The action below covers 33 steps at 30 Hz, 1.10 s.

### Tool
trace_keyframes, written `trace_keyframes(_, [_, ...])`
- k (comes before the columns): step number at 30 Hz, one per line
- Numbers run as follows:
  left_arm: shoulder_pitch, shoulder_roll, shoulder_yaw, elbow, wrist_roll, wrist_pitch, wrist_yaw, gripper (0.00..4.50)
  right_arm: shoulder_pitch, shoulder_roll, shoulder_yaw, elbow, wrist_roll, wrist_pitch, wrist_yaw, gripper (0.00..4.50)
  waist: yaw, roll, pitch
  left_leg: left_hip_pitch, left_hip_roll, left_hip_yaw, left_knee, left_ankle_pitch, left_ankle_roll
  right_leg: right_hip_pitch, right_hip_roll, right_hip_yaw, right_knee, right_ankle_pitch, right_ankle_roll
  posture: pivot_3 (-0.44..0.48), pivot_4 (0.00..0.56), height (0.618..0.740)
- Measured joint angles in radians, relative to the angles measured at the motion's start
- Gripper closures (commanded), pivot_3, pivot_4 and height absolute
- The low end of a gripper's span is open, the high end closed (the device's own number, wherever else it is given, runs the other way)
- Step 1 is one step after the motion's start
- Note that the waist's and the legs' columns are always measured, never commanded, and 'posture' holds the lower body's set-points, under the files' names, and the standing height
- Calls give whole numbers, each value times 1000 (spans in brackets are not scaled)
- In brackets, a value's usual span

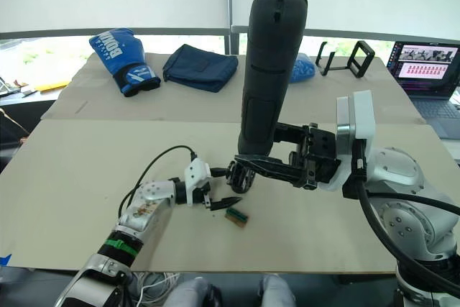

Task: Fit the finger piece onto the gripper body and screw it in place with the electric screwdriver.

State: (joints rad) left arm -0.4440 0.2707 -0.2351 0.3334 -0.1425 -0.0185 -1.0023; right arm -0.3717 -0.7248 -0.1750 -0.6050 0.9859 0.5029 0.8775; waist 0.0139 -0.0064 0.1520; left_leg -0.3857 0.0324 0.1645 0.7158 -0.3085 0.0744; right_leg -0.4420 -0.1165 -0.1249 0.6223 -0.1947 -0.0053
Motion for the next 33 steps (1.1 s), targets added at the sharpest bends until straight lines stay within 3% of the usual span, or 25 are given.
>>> trace_keyframes(8, [-27, -45, -19, 33, 44, -25, 50, 62, 7, 0, 0, -14, -1, 0, -11, 2593, 1, 0, 0, 0, 0, 0, 0, 0, 1, 0, 0, 0, 0, 0, 0, 0, 150, 740])
trace_keyframes(11, [-27, -56, -23, 35, 55, -28, 67, 902, 7, 1, 2, -18, -1, 0, -16, 2593, 2, 0, 0, 0, 0, 0, 0, 0, 1, 0, -1, 0, 0, 0, 0, 0, 150, 740])
trace_keyframes(14, [-29, -57, -23, 40, 60, -28, 74, 2206, 7, 1, 2, -20, -1, 0, -21, 2593, 1, 0, 0, 0, 0, 0, 0, 0, 1, 1, -1, 0, 0, 0, 0, 0, 150, 740])
trace_keyframes(19, [-55, -53, -22, 76, 55, -42, 47, 2180, 7, 0, 2, -21, -1, 0, -31, 2593, 2, 0, 0, 0, 0, 0, 0, -1, 1, 1, -1, 0, 0, 0, 0, 0, 150, 740])
trace_keyframes(23, [-125, -36, -10, 180, 16, -62, -67, 2180, 13, -7, 1, -22, 0, 1, -31, 2593, -2, 0, 0, 0, 0, 0, 0, -1, 1, 0, -1, -1, 0, 0, 0, 0, 150, 740])
trace_keyframes(28, [-260, -24, -9, 412, 21, -210, -210, 2180, 31, -21, 1, -22, 11, 17, -22, 2593, -5, -1, 1, -1, 0, 0, 0, -1, 1, 0, 1, -1, -1, 0, 0, 0, 150, 740])
trace_keyframes(33, [-316, -47, -3, 563, 34, -348, -236, 2180, 32, -22, 2, -22, 11, 26, -11, 2593, -3, -1, 1, -1, 0, 0, 1, -1, 1, 0, 0, -1, -1, 1, 1, 0, 150, 740])
